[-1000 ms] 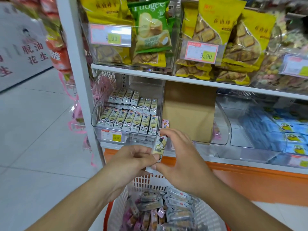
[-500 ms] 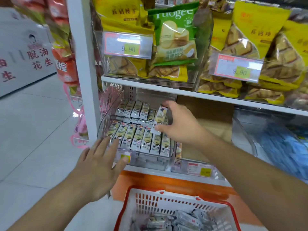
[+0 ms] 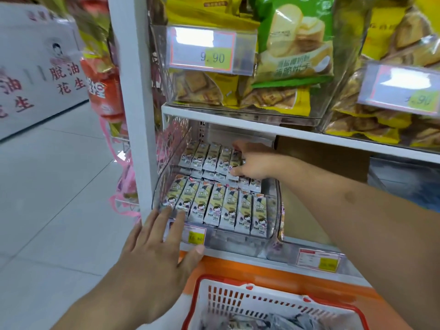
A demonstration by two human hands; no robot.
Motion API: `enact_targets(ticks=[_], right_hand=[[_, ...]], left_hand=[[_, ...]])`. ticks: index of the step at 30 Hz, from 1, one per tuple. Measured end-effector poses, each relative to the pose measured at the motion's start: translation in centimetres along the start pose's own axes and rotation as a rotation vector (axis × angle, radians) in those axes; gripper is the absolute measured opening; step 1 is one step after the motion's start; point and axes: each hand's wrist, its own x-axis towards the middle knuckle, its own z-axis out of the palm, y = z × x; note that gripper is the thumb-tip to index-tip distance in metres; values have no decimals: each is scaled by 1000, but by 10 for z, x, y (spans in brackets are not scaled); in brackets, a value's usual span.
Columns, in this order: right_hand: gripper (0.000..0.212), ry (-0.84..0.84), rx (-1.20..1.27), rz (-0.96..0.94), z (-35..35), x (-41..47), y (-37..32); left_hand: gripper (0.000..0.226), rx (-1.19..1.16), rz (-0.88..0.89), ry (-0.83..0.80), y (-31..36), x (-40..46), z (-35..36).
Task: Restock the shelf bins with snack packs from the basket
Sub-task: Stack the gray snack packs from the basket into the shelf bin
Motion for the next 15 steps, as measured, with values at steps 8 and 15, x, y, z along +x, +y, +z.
enact_targets(ticks=[8, 15], right_hand=[[79, -63, -79, -41, 3, 1, 0], [78, 44, -15, -95, -8, -48, -6]], left_hand=[[93, -3, -36, -18, 5, 1, 0], [83, -53, -4, 6, 18, -8, -11]])
